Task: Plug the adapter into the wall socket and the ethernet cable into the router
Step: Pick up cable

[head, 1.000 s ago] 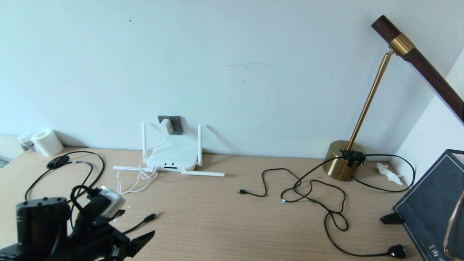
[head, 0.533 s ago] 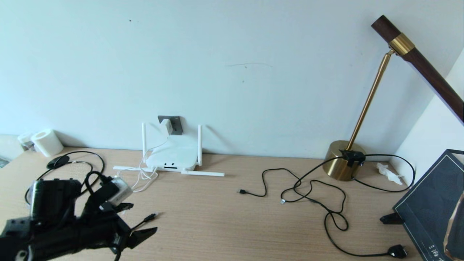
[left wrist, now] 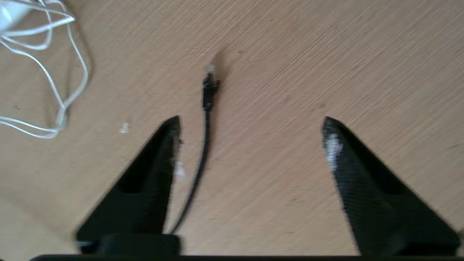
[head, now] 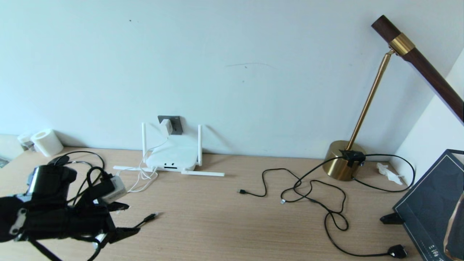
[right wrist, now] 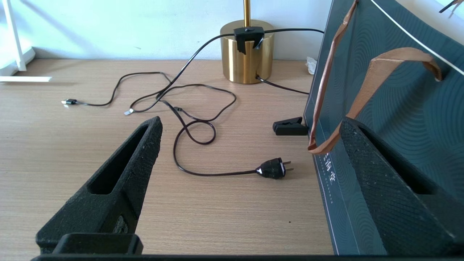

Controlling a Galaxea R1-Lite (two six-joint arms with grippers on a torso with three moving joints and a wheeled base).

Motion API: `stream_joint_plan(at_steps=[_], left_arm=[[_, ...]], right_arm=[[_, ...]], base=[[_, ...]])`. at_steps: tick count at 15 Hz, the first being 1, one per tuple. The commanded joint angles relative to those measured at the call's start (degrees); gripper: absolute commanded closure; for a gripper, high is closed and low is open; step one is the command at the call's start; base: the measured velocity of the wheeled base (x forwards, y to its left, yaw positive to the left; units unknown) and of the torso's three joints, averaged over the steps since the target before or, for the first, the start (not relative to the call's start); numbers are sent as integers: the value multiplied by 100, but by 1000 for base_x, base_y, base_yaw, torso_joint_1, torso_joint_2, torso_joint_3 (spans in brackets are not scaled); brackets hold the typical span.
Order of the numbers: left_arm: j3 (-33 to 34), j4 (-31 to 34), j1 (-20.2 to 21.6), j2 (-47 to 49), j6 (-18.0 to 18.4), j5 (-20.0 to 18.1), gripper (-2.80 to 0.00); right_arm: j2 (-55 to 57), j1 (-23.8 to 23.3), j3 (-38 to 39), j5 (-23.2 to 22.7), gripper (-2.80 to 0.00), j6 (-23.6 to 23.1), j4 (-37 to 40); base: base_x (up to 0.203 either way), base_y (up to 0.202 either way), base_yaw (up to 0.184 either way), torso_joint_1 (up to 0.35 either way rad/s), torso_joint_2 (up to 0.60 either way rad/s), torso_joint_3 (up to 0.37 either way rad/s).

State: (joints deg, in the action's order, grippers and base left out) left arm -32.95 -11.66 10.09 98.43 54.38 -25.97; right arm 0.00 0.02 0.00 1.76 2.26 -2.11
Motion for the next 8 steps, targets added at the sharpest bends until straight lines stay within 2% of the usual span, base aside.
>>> stream_joint_plan(at_steps=[1, 8], left_arm=[[-110, 5, 156, 461, 534, -7, 0], [-230, -56, 195, 933, 627, 21, 0]], right_arm=[[0, 6, 62, 0, -280, 3, 0], [0, 2, 62, 0, -280, 3, 0]], base=[[0, 0, 0, 0, 0, 0], [0, 0, 0, 0, 0, 0]])
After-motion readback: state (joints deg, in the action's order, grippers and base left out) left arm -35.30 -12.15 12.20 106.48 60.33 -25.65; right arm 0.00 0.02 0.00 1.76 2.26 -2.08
